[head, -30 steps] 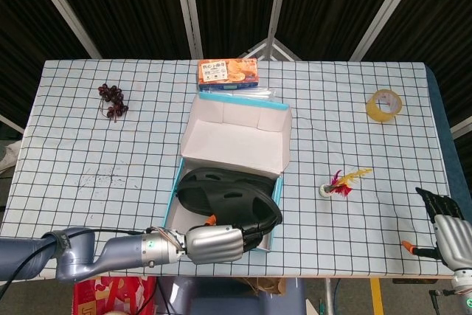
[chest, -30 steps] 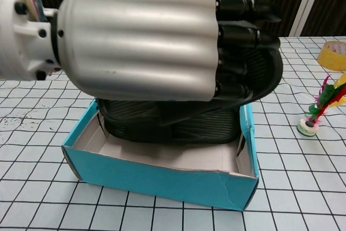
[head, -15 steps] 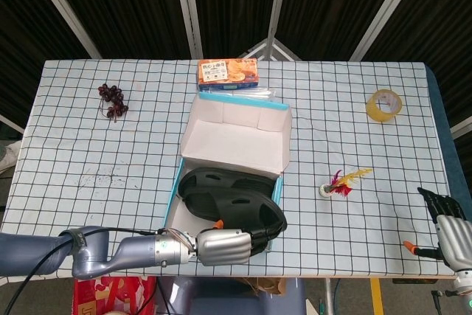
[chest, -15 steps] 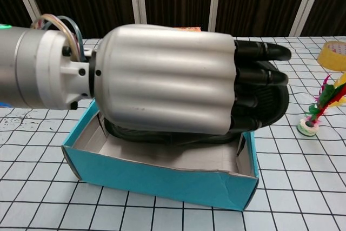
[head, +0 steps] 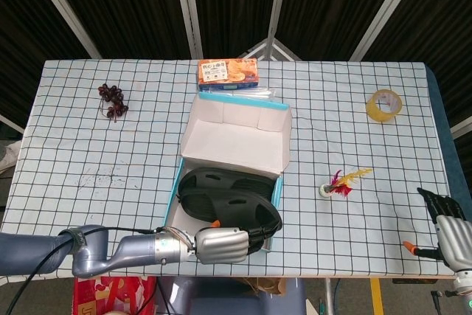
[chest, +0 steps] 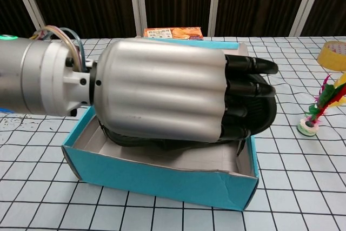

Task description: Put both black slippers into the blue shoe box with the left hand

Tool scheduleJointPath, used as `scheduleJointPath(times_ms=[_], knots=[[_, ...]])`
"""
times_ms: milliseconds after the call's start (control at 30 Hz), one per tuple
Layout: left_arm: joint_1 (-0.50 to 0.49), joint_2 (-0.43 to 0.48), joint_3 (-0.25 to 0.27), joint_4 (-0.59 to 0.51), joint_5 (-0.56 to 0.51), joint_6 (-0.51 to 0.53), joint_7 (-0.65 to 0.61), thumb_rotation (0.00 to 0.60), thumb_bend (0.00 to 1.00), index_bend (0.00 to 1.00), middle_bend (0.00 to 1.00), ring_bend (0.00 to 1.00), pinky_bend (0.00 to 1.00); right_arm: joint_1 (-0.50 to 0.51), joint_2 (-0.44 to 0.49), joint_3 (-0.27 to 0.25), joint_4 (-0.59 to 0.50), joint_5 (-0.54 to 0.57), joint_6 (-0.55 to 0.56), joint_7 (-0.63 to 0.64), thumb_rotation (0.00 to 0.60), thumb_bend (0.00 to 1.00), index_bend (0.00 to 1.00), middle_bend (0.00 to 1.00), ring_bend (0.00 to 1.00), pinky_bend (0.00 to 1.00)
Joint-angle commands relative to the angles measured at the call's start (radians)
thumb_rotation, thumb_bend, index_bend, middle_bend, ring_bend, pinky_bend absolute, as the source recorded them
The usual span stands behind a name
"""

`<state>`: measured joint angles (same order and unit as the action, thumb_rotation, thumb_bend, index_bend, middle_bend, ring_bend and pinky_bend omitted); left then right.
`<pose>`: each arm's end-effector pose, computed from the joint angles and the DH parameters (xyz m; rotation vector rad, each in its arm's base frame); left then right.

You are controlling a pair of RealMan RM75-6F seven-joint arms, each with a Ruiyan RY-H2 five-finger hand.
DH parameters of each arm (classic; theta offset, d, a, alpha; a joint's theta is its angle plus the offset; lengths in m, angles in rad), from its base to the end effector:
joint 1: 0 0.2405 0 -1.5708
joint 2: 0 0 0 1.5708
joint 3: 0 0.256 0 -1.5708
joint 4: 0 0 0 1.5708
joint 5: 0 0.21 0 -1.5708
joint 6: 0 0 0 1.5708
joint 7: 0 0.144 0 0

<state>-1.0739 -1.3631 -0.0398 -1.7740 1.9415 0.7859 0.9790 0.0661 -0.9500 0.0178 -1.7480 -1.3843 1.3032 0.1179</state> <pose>-0.0083 0.2391 -0.0147 -2.3065 1.0699 -0.9313 -0.3265 -0.1628 0.1784 1.3300 -1.1860 0.7664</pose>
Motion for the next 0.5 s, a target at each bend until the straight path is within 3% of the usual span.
scheduleJointPath(times_ms=[33,500], knots=[[-0.001,-0.009,0.004,0.014,0.005,-0.012,-0.002,0.600,0.48,0.46,0.55,0.08,0.05,0.001,0.000,0.001,0.000,0.002,-0.001,-0.001,0.600,0.16,0.06,0.11,0.10,0.04],[0.008,-0.033,0.035,0.059,0.018,-0.039,-0.035,0.600,0.48,0.46,0.55,0.08,0.06,0.004,0.003,0.003,-0.002,0.016,-0.014,-0.002,0.600,0.16,0.06,0.11,0.10,0.04]])
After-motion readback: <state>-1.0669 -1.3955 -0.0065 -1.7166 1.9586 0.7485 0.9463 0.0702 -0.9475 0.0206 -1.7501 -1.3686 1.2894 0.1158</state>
